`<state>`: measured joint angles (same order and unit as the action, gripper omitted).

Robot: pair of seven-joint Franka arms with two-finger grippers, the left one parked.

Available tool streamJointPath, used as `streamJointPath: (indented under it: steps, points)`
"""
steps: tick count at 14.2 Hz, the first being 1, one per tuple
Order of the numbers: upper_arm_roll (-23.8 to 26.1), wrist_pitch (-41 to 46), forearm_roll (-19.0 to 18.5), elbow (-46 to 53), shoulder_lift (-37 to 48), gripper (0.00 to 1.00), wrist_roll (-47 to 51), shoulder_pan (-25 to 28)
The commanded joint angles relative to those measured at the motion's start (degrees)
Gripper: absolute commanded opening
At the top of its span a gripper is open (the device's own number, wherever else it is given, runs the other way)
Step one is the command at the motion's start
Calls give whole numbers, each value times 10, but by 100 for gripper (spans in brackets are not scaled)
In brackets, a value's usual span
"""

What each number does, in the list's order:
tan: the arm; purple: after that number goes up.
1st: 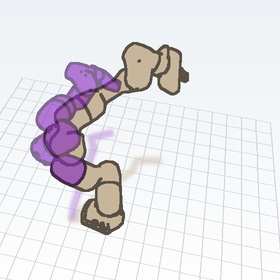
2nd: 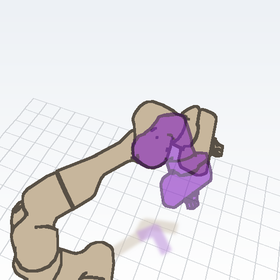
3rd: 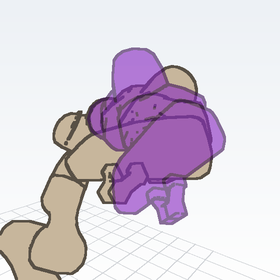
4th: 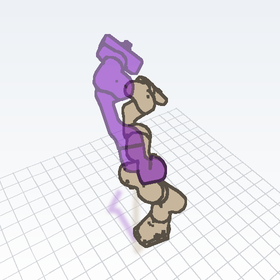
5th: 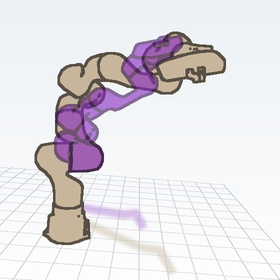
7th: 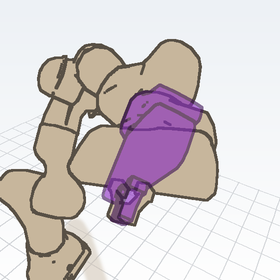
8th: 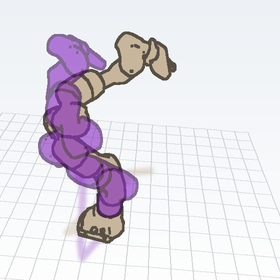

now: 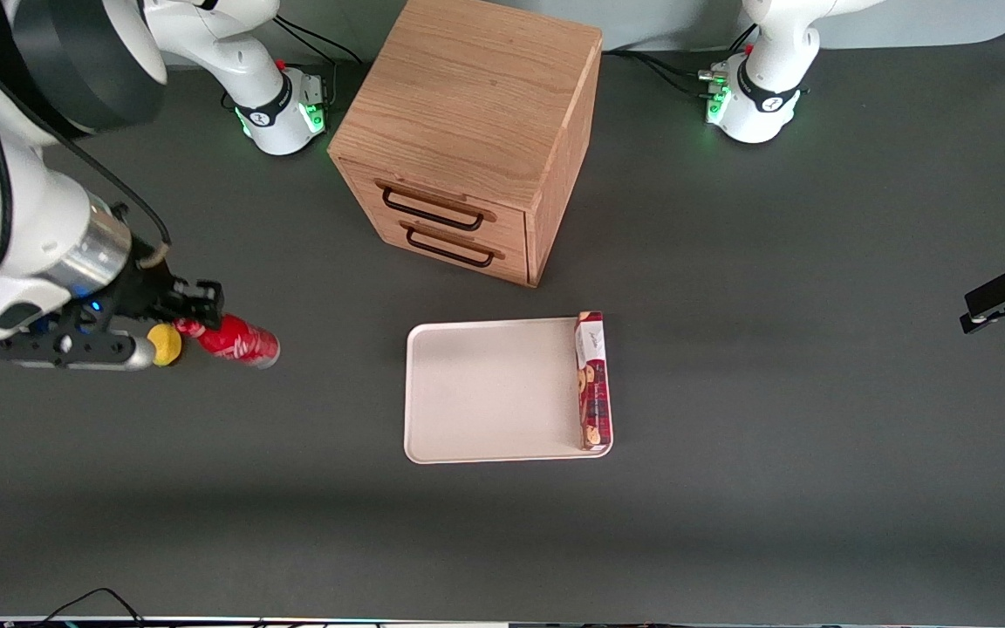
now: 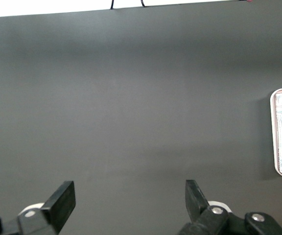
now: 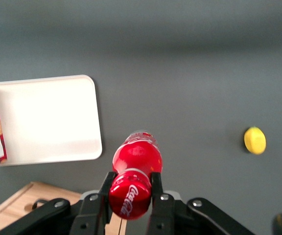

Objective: Place coke bottle on tray
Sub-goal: 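Carry the bottle over the white tray and lower it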

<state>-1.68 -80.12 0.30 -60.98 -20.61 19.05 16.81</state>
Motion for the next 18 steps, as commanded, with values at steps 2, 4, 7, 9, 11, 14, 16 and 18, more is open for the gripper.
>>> streamJointPath:
  steps: [2, 4, 7, 9, 11, 14, 16, 18]
  points:
    - [28, 11, 16, -20, 12, 6, 1, -4]
    - [39, 5, 38, -14, -1, 6, 71, 4]
    - [107, -39, 34, -6, -48, 9, 206, 10]
    - [115, -118, 12, -21, -96, 9, 279, 23]
    - [131, -166, -19, -40, -129, 9, 302, 27]
    - [143, -229, -39, -52, -173, 9, 329, 28]
    - [143, -299, -46, -93, -187, 9, 341, 29]
    - [143, -326, -67, -128, -186, 9, 345, 32]
